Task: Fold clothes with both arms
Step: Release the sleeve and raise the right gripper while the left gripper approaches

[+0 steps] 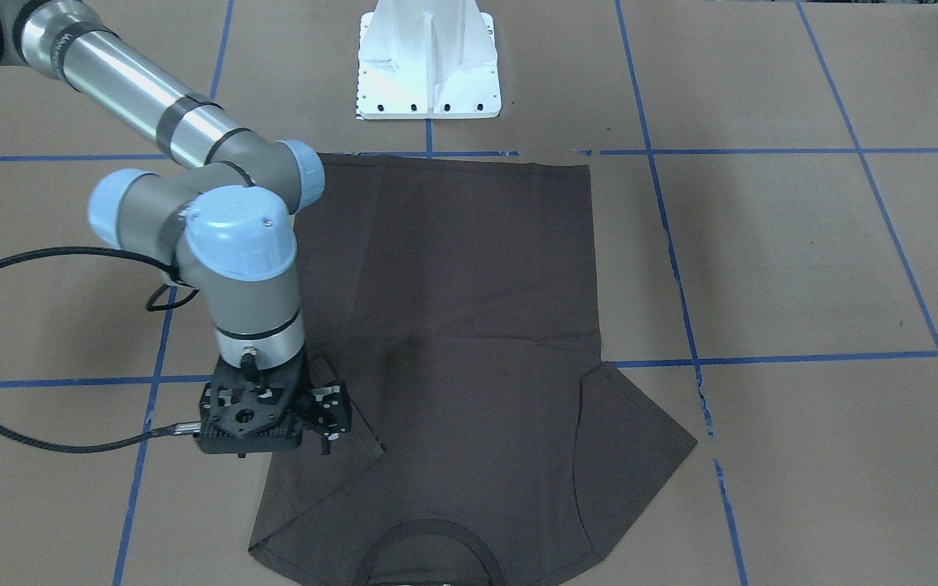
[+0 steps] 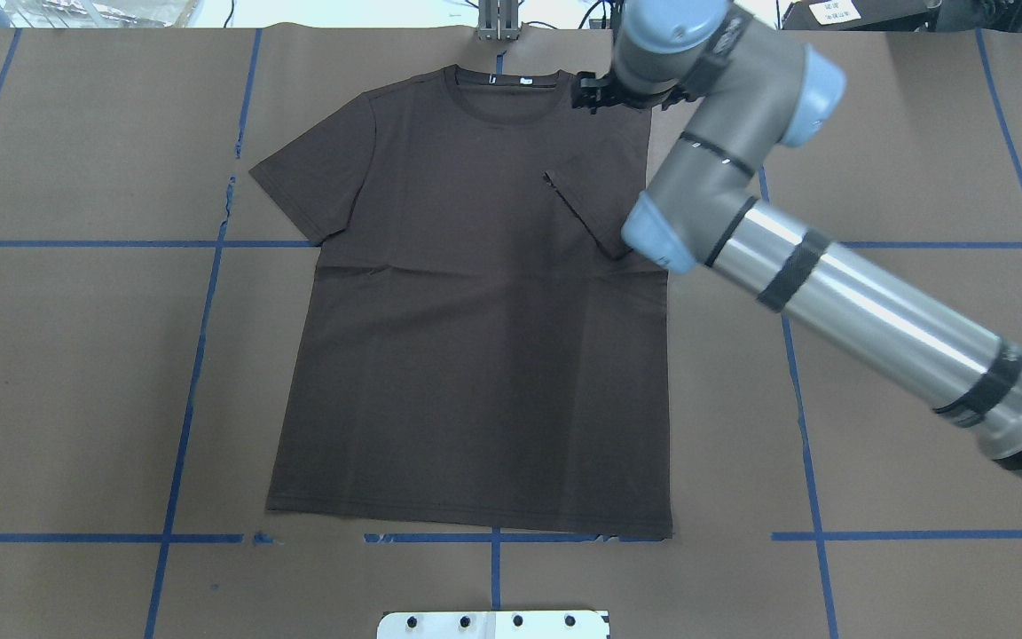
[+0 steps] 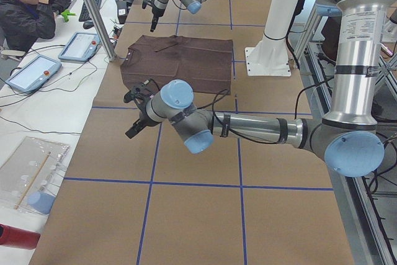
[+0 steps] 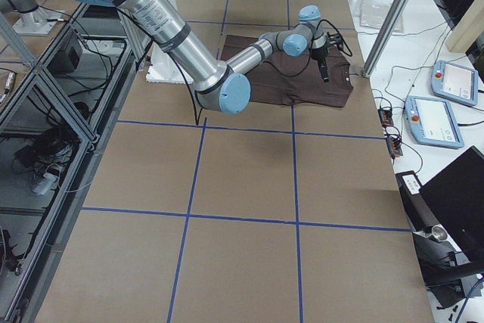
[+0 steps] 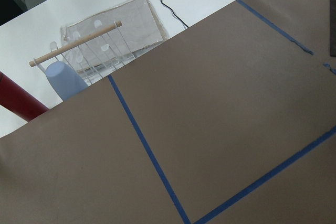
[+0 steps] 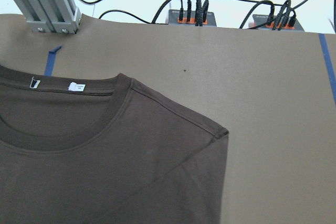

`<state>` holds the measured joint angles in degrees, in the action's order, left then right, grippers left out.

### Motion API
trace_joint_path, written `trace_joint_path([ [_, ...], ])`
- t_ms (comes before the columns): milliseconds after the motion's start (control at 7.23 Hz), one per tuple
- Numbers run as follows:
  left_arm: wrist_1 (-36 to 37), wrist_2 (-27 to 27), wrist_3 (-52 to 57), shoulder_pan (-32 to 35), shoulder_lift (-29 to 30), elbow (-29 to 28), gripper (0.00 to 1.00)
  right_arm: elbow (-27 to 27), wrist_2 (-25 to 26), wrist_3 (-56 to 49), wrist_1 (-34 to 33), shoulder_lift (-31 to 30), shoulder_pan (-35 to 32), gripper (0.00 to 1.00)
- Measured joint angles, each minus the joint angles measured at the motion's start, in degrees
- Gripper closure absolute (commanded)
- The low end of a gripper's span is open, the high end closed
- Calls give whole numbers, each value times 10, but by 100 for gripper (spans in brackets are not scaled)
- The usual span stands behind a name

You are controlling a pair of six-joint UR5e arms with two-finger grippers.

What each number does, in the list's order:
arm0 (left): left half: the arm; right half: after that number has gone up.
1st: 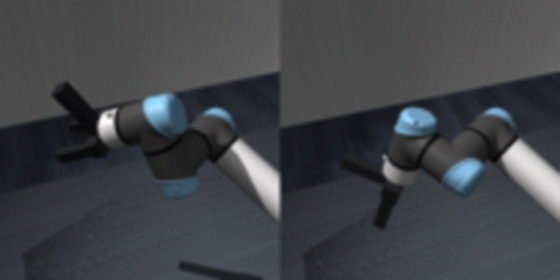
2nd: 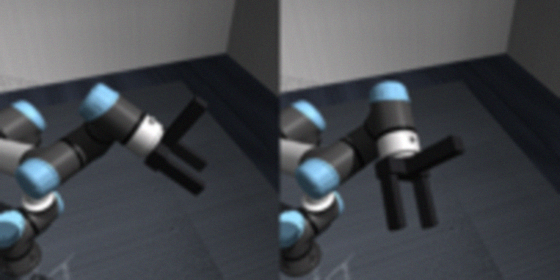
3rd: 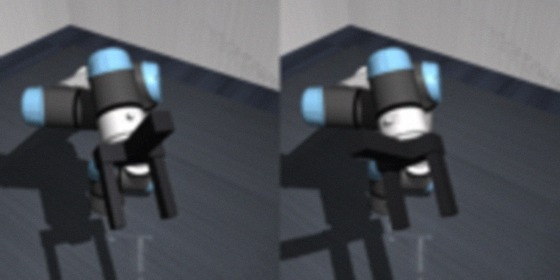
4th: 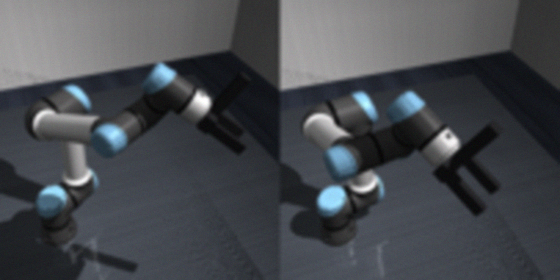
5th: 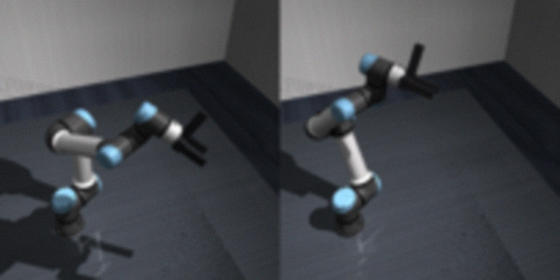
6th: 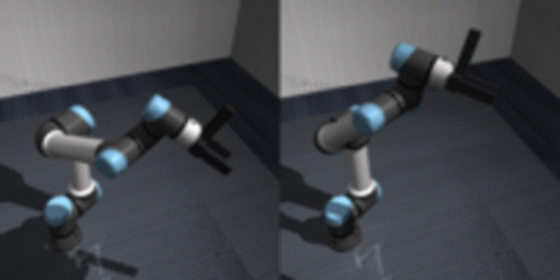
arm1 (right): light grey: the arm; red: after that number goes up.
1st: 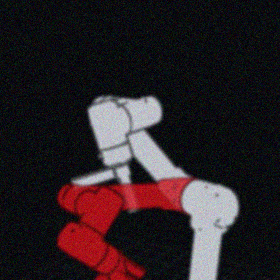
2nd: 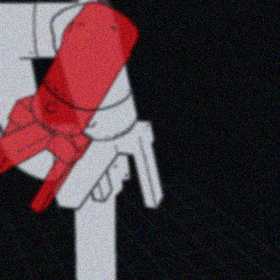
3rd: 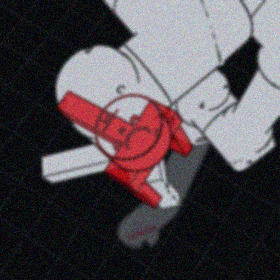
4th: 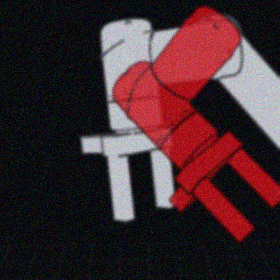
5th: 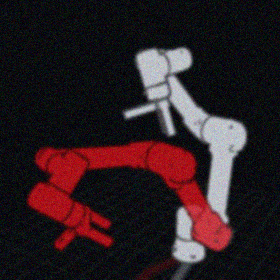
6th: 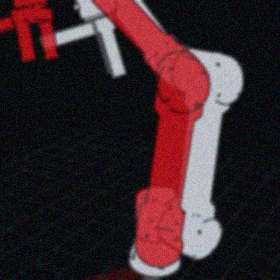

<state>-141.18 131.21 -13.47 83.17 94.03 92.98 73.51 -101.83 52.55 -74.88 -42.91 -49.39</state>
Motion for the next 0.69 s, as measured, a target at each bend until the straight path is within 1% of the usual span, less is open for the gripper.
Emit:
trace_joint_path([
  [138, 2, -8, -43, -48, 32, -8, 0, 41, -58, -46, 0, -37, -38, 0],
  [277, 3, -39, -111, -93, 59, -20, 0, 83, -110, -85, 0, -77, -77, 0],
  [415, 2, -92, -190, -136, 80, -27, 8, 123, -150, -109, -1, -118, -107, 0],
  [553, 3, -143, -259, -175, 102, -42, 14, 154, -171, -120, -1, -149, -123, 0],
  [691, 3, -188, -318, -207, 129, -76, 14, 168, -177, -123, 0, -164, -129, 0],
])
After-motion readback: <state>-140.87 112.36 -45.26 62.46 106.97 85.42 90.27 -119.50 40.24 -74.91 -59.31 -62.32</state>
